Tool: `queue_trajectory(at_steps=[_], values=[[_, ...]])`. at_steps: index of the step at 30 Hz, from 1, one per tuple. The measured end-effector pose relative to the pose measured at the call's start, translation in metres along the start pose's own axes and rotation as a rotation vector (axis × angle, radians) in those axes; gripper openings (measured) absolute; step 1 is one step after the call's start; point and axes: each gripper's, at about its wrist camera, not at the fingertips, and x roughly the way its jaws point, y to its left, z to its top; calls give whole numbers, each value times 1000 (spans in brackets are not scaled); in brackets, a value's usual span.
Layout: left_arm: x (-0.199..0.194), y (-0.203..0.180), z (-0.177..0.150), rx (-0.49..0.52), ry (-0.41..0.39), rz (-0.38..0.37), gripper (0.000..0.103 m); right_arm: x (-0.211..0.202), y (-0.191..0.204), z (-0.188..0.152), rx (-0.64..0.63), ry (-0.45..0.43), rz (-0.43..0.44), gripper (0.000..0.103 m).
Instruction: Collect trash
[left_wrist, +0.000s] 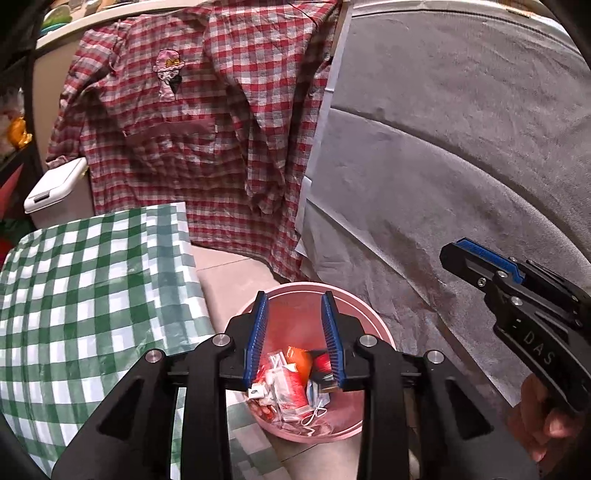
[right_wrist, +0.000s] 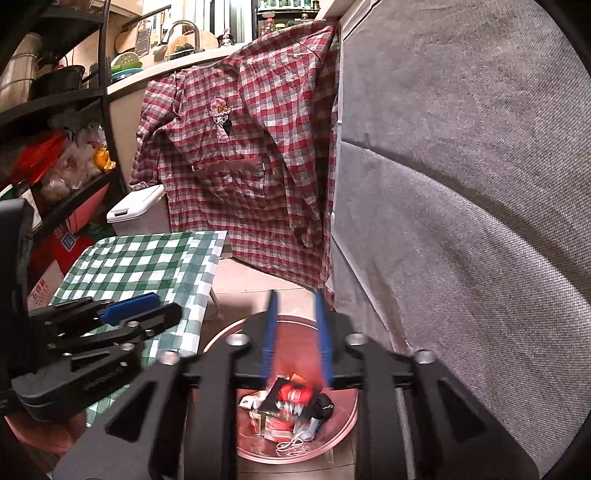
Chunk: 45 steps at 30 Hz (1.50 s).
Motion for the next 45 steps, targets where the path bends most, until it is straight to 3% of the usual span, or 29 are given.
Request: queue_trajectory(at_steps=[3,4,7,16,20,24,29,40,45], values=[[-14,4,-2,5,-16,6,32,-6,1,0,-3,-8,-3,31],[-19,5,-3,8,-22,9,38,-10,2,0,-4,-13,-5,35],[-42,5,-7,21,-59,29,54,-27,6,-1,-12,-40,-5,47],[-128,-13,-28,49,-190,52,77,-106,17,-26,-5,-166,-36,83],[-164,-20,-50,34,-233,55,83,-135,26,-48,-31,-202,-61,96],[-191,-20,-74,22,-280,106,89,-159,32,-70,-63,-212,-97,98],[-208,-11,-104,-43,-265,143,95,-179,26,-92,-12,-201,-103,98],[-231,-10,-168,-110,-186,239,95,-214,26,-130,11,-170,-105,98],[-235,-9,-178,-119,-181,267,95,-215,29,-136,9,-147,-94,98]])
